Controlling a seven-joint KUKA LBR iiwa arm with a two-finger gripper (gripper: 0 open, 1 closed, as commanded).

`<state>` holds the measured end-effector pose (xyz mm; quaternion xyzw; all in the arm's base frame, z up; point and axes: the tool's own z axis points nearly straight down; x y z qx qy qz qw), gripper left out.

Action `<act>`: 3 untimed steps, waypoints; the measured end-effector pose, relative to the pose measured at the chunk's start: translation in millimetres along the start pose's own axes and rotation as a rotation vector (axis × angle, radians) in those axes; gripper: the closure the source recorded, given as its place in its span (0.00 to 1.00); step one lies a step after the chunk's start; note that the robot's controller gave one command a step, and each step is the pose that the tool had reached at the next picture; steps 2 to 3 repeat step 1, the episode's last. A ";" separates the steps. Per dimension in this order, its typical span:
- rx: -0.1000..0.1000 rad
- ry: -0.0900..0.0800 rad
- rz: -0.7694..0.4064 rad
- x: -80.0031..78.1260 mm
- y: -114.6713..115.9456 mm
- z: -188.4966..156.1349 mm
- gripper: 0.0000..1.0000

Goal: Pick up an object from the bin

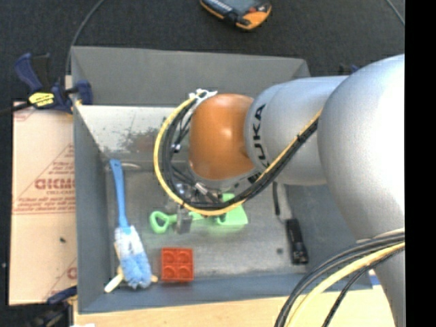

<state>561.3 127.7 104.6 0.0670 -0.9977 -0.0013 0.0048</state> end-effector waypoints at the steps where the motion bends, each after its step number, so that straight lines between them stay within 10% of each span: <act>1: 0.000 -0.008 0.002 -1.9 -0.5 -39.7 1.00; 3: 0.000 -0.008 0.002 -1.9 -0.5 -39.7 1.00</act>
Offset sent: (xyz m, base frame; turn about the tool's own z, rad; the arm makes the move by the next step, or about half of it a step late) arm 0.0023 -0.0001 0.0384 0.0015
